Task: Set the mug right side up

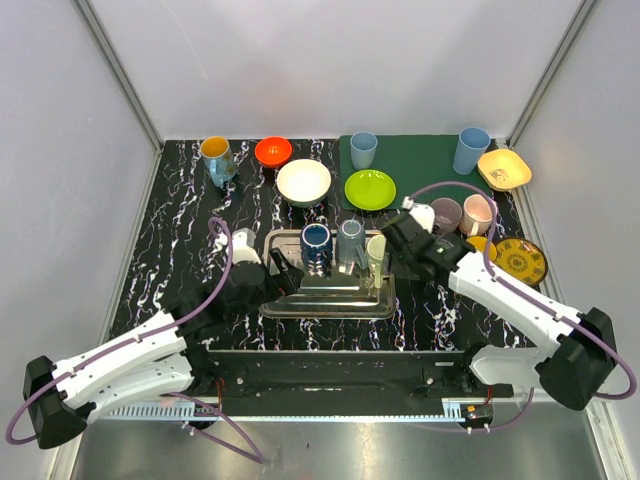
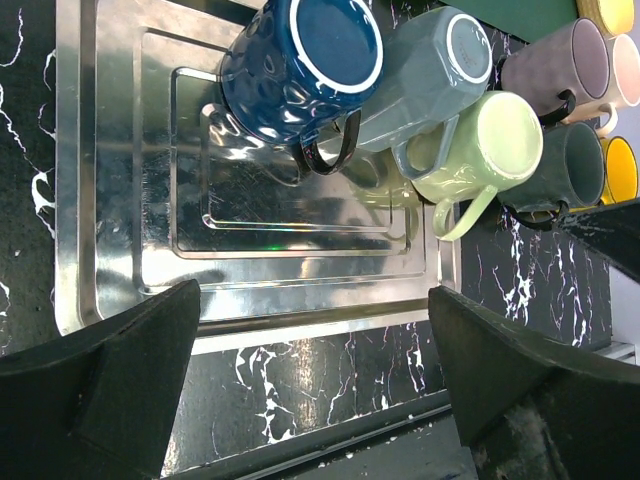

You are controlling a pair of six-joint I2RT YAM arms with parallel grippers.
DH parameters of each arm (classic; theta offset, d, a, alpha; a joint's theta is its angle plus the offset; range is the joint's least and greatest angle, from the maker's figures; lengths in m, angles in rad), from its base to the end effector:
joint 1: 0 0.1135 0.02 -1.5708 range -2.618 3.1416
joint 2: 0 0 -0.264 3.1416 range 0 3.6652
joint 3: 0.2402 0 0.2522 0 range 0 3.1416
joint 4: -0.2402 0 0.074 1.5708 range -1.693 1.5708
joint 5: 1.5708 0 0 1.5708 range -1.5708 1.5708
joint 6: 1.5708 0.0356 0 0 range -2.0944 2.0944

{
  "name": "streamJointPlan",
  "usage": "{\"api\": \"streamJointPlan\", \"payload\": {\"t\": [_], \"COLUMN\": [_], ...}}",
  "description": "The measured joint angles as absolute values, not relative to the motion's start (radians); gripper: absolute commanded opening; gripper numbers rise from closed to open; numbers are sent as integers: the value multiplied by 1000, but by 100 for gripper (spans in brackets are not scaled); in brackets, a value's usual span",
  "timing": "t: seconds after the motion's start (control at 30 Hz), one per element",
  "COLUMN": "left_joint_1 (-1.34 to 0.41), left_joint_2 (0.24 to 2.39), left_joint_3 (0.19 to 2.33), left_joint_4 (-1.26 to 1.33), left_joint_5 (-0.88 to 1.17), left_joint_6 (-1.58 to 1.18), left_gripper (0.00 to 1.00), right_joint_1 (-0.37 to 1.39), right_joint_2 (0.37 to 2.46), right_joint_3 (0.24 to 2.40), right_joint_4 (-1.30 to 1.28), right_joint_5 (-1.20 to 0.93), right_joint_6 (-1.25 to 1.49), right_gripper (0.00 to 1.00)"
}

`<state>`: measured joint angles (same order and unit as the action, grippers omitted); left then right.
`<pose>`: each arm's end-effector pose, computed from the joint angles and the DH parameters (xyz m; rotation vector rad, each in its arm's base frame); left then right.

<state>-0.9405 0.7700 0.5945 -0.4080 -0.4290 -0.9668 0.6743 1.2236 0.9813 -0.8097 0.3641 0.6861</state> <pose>0.1127 -0.1293 0.2550 -0.2810 2.1524 -0.6743 0.1919 0.1372 0.2681 0.1377 2.5148 0.0598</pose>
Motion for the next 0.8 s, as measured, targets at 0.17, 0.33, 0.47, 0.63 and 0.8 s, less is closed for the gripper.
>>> {"api": "streamJointPlan", "payload": {"t": [0.17,0.33,0.47,0.63,0.8], "left_joint_1": [-941,-941,-941,-941,-941], "left_joint_2": [770,769,767,763,744], "left_joint_3": [595,592,580,579,573], "left_joint_4": [-408,-408,-407,-411,-415], "left_joint_5": [-421,-409,-397,-395,-393], "left_joint_6": [-968,-970,-976,-977,-977], "left_gripper": [99,99,99,99,99], "right_joint_1": [815,825,825,825,828], "right_joint_2": [1284,1399,1454,1541,1612], "right_joint_3": [1011,1011,1012,1058,1100], "right_joint_4": [-818,-818,-804,-789,-739], "right_joint_5": [410,431,478,517,534], "right_joint_6": [677,675,682,695,719], "right_gripper": [64,63,62,61,61]}}
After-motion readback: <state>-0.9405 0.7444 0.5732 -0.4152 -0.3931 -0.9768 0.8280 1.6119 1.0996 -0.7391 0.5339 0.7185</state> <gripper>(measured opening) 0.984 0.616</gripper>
